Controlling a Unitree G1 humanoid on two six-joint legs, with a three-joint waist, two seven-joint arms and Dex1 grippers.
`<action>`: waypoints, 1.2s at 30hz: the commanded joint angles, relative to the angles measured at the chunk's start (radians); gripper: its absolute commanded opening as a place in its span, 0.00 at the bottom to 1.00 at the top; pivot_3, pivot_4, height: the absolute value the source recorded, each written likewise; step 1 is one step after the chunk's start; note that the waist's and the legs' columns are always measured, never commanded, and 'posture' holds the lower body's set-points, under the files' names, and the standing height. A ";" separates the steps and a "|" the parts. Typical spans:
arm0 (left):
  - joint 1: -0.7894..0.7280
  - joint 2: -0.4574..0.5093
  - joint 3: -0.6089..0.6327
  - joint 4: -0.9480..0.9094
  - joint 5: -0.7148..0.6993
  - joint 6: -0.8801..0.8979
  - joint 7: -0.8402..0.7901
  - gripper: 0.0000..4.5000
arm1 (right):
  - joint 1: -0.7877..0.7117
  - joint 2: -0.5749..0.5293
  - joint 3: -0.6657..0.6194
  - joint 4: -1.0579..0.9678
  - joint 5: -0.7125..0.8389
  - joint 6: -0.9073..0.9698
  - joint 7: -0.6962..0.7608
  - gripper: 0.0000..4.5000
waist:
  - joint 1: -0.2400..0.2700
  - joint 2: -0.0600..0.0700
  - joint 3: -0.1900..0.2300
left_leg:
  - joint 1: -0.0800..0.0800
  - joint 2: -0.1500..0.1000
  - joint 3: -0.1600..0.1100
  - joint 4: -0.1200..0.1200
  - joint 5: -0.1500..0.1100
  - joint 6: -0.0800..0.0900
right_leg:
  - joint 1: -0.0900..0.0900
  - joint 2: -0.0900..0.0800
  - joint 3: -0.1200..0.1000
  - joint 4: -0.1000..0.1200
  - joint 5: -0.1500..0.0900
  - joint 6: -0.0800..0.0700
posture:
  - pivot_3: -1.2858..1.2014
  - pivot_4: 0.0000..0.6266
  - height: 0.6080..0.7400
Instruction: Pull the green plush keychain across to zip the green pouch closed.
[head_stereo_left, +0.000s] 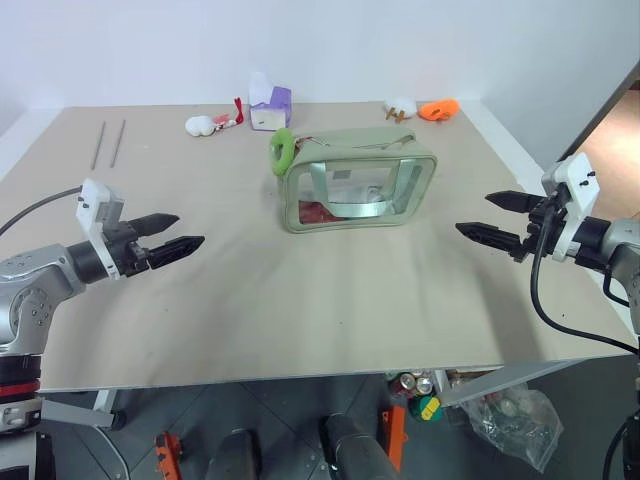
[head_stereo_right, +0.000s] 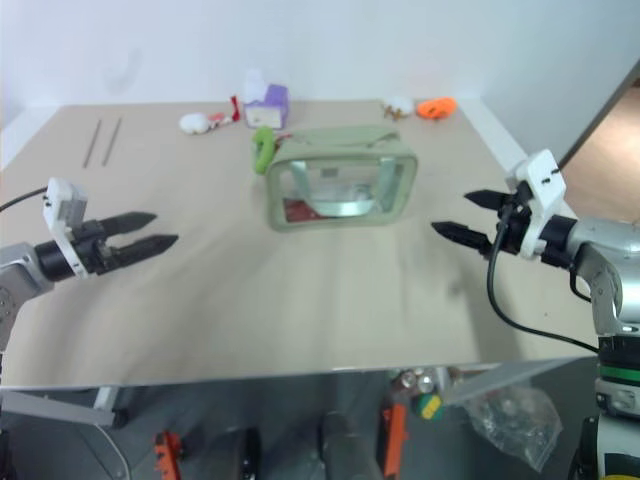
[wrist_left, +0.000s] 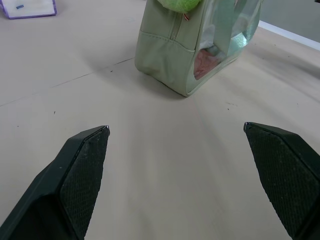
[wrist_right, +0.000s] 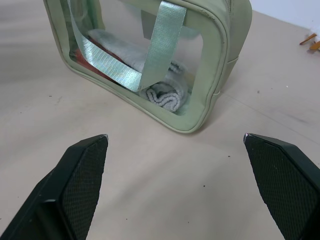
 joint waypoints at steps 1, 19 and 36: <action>-0.027 -0.004 0.009 -0.006 -0.001 -0.010 0.001 0.99 | -0.014 -0.015 -0.014 -0.026 -0.011 -0.018 -0.002 1.00 | 0.000 0.000 0.000 | 0.000 0.000 0.000 0.000 0.000 0.000 | 0.000 0.000 0.000 0.000 0.000 0.000 | 0.52 0.24 1.00; -0.052 -0.037 -0.003 -0.032 0.012 -0.018 0.006 0.99 | -0.199 0.037 0.107 0.075 -0.132 -0.160 -0.010 1.00 | -0.005 0.000 0.000 | 0.000 0.000 0.000 0.000 0.000 0.000 | 0.000 0.000 0.000 0.000 0.000 0.000 | 0.52 0.24 1.00; -0.227 -0.107 -0.053 -0.126 -0.081 0.068 0.009 0.99 | -0.839 0.300 0.465 0.827 -0.510 -0.754 0.210 1.00 | -0.021 0.000 0.000 | -0.003 -0.001 -0.006 -0.003 -0.001 -0.001 | -0.001 0.000 -0.004 0.000 -0.002 0.002 | 0.52 0.24 1.00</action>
